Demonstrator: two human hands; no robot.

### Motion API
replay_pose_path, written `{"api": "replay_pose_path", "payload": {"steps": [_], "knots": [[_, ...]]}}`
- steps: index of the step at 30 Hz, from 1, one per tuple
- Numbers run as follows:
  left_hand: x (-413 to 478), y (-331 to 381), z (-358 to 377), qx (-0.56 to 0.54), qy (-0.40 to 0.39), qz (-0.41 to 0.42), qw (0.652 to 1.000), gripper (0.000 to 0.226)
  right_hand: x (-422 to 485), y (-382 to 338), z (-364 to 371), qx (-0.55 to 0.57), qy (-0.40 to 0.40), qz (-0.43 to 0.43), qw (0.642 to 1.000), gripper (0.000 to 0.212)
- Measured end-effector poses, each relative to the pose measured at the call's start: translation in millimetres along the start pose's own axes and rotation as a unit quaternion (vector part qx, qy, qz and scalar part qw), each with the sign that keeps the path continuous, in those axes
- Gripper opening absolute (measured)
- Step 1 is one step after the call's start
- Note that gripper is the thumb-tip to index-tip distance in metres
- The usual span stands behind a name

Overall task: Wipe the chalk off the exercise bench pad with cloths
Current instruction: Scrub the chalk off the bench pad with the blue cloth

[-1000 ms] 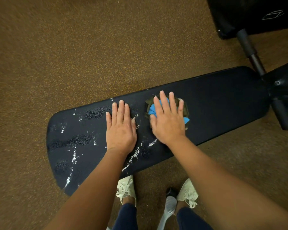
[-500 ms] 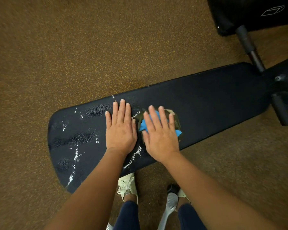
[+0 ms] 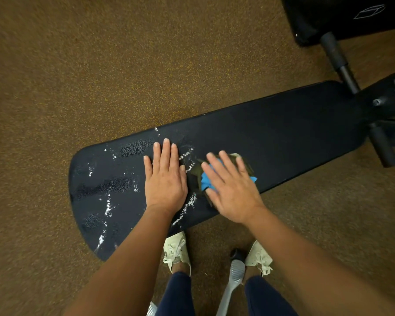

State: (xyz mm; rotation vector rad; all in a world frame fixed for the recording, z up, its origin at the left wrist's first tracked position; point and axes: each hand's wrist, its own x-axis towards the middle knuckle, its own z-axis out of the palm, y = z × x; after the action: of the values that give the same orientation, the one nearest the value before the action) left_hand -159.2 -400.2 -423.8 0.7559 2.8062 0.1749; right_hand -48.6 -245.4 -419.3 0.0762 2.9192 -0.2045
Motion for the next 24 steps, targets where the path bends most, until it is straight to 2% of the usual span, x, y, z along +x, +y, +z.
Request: {"api": "replay_pose_path", "payload": {"steps": [4,5,6,9,10,12,15,16,18,21,22,24], "knots": [[-4,-2,0,0.001,-0.003,0.001,1.000,0.060,19,-16,-3,0.035,0.026,0.195,0.980,0.066],[-5,-2,0,0.001,-0.002,0.000,1.000,0.060,20,-29,-2,0.044,0.028,0.212,0.976,0.067],[-5,-2,0,-0.002,0.000,0.001,1.000,0.060,16,-39,0,0.044,0.022,0.195,0.980,0.067],[-5,-2,-1,-0.008,0.001,0.005,1.000,0.060,-10,-30,6,0.020,-0.006,0.035,0.999,0.065],[-5,-2,0,-0.007,-0.001,0.005,1.000,0.060,-14,-18,5,0.012,-0.004,0.009,1.000,0.064],[-5,-3,0,-0.001,-0.003,0.007,1.000,0.060,-7,3,3,0.005,0.005,0.049,0.999,0.065],[-6,-4,1,0.003,-0.005,0.006,1.000,0.060,14,-6,-2,0.020,0.018,0.201,0.979,0.068],[-5,-4,1,0.002,-0.003,0.004,1.000,0.060,18,-17,-2,0.027,0.026,0.219,0.975,0.069],[-6,-3,1,0.000,0.000,0.004,1.000,0.061,12,-34,0,0.031,0.018,0.162,0.986,0.068],[-6,-4,1,-0.002,0.000,0.007,1.000,0.060,-12,-18,3,0.004,-0.011,-0.013,1.000,0.065],[-7,-5,1,-0.003,0.000,0.008,1.000,0.060,-13,-7,3,-0.002,-0.013,-0.029,0.999,0.065],[-8,-5,1,0.001,0.000,0.008,1.000,0.060,-5,5,0,0.002,-0.004,0.022,1.000,0.065]]}}
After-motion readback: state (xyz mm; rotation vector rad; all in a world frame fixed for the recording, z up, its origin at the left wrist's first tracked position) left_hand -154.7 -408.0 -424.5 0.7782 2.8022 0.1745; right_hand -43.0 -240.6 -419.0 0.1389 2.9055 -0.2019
